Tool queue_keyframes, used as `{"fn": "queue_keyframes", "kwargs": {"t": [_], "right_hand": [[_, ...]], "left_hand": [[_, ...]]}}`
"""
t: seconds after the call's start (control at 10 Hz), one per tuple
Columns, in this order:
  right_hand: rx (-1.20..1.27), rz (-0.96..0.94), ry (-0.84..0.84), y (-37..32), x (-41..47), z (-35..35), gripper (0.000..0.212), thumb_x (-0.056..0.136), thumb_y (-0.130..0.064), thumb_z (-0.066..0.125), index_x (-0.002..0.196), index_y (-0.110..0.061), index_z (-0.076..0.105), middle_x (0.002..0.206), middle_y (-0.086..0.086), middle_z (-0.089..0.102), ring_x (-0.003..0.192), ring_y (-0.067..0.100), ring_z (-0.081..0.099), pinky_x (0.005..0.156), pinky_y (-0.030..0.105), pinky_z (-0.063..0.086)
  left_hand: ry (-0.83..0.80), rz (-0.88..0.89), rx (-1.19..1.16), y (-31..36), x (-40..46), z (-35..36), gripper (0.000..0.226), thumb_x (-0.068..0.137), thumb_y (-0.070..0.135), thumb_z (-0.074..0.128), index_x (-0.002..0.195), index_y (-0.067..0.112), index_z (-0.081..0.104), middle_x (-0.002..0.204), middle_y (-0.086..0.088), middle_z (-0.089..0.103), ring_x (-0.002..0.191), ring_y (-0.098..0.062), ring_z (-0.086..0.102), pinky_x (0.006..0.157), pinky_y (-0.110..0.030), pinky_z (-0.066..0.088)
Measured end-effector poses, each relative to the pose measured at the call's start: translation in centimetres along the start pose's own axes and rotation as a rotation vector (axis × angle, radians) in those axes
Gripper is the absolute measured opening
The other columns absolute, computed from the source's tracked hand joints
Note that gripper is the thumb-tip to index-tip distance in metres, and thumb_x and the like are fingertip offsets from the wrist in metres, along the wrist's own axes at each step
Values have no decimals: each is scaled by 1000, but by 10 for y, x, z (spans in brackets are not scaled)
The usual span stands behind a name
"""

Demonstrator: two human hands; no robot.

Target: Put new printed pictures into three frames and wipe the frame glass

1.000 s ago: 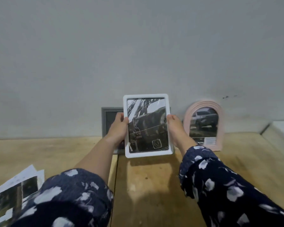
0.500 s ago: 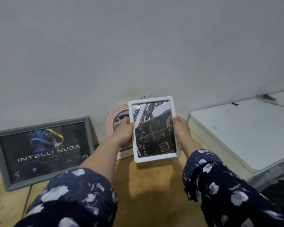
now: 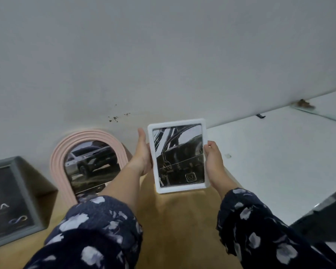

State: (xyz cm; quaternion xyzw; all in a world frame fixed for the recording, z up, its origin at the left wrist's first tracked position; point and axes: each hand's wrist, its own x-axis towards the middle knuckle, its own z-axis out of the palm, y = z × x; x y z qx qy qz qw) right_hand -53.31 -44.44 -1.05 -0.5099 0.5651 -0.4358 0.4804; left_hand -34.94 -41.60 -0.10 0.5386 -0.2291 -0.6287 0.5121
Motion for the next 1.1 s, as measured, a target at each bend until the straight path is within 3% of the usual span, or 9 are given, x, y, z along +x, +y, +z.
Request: {"fn": "queue_keyframes", "kwargs": {"t": [0.1, 0.3, 0.4, 0.5, 0.7, 0.8, 0.9, 1.0, 1.1], "right_hand": [[44, 22, -10, 15, 16, -6, 27, 98, -14, 30, 83, -25, 49, 88, 5, 54, 87, 25, 52, 85, 40, 43], [106, 35, -24, 37, 33, -11, 25, 101, -11, 29, 89, -25, 46, 86, 4, 53, 81, 21, 53, 79, 37, 47], [105, 49, -38, 45, 30, -16, 26, 101, -12, 30, 88, -26, 46, 85, 3, 53, 82, 21, 53, 82, 39, 47], [91, 65, -50, 50, 29, -16, 26, 101, -13, 30, 86, -26, 47, 87, 6, 54, 84, 22, 53, 87, 41, 46], [61, 97, -101, 60, 31, -24, 34, 98, -20, 34, 128, -26, 49, 119, 4, 59, 109, 25, 59, 97, 47, 48], [-4, 97, -175, 69, 17, -31, 47, 91, -34, 41, 138, -35, 42, 131, 0, 57, 117, 25, 58, 101, 51, 44], [-224, 151, -209, 72, -22, -39, 60, 96, -41, 44, 149, -28, 18, 150, 4, 37, 135, 30, 39, 112, 47, 30], [-434, 95, -258, 69, -50, -52, 66, 94, -41, 51, 150, -26, 19, 149, 1, 38, 136, 29, 38, 110, 43, 30], [-682, -61, -307, 112, -108, -71, 60, 92, -37, 53, 146, -26, 30, 149, -3, 40, 137, 20, 37, 114, 39, 31]], "left_hand": [[21, 41, 39, 2, 21, 17, 97, 82, 78, -4, 91, 13, 67, 89, -15, 68, 74, -26, 65, 62, -28, 53], [98, 108, 72, -16, 51, 26, 90, 89, 71, -2, 87, 12, 66, 66, -8, 71, 54, -18, 69, 47, -19, 51], [100, 84, 102, -30, 53, 27, 91, 88, 73, 0, 88, 14, 69, 73, -10, 73, 63, -20, 71, 58, -24, 56], [146, 95, 76, -38, 53, 24, 96, 82, 82, 5, 98, 16, 73, 96, -17, 73, 89, -31, 71, 94, -42, 51], [299, 168, 209, -45, 36, 26, 77, 95, 64, 3, 82, 20, 66, 86, -4, 70, 88, -20, 64, 94, -36, 43], [346, 128, 300, -52, 15, 14, 70, 98, 58, 10, 113, 10, 59, 113, -5, 63, 111, -25, 56, 107, -44, 37], [283, 63, 413, -64, -16, -6, 42, 102, 45, 24, 113, 13, 49, 109, -3, 54, 102, -21, 56, 91, -38, 44], [217, 25, 531, -81, -70, -29, 22, 99, 34, 45, 99, 14, 52, 104, -1, 61, 100, -22, 61, 93, -41, 48], [201, 34, 590, -138, -147, -59, 15, 92, 15, 62, 82, 5, 58, 66, -5, 68, 63, -15, 65, 67, -37, 57]]}}
